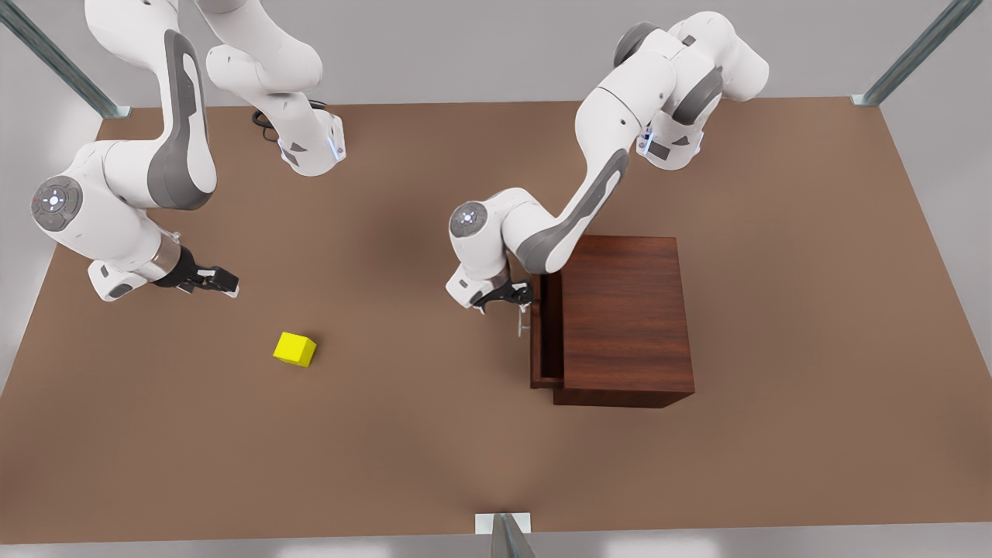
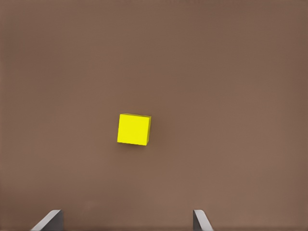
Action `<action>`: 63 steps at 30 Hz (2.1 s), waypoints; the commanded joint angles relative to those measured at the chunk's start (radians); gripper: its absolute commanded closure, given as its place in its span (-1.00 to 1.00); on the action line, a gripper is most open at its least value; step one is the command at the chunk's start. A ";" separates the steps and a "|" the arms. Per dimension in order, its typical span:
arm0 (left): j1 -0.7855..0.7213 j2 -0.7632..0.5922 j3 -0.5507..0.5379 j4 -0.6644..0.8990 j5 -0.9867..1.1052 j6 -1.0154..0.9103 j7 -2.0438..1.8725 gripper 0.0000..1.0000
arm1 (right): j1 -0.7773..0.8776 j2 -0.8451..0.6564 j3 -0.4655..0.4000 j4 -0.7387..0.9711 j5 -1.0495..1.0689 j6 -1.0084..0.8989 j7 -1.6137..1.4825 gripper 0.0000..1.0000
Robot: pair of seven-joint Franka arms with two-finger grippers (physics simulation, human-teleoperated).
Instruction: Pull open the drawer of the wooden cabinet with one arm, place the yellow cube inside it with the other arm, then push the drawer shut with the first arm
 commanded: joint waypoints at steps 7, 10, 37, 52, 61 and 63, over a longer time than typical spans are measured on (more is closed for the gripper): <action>-0.009 0.002 0.000 0.001 0.001 0.022 -0.010 -1.00 | -0.006 0.000 -0.001 0.000 0.001 0.000 -0.002 -1.00; -0.017 0.002 0.000 0.001 0.001 0.023 -0.010 -1.00 | -0.006 0.005 -0.001 0.010 -0.001 0.000 -0.002 -1.00; -0.060 -0.066 -0.114 0.246 -0.036 -0.392 -0.042 -1.00 | -0.003 0.008 0.001 0.013 -0.001 0.000 0.034 -1.00; 0.827 -0.695 -0.023 -0.470 -0.378 -0.219 1.033 -1.00 | 0.110 0.123 0.007 -0.038 0.050 0.312 1.371 -1.00; 0.838 -0.690 -0.014 -0.478 -0.420 -0.271 1.030 -1.00 | 0.103 0.164 -0.063 -0.217 0.140 0.580 1.503 -1.00; 0.838 -0.690 -0.014 -0.480 -0.420 -0.270 1.030 -1.00 | 0.103 0.195 -0.065 -0.217 0.153 0.606 1.505 -1.00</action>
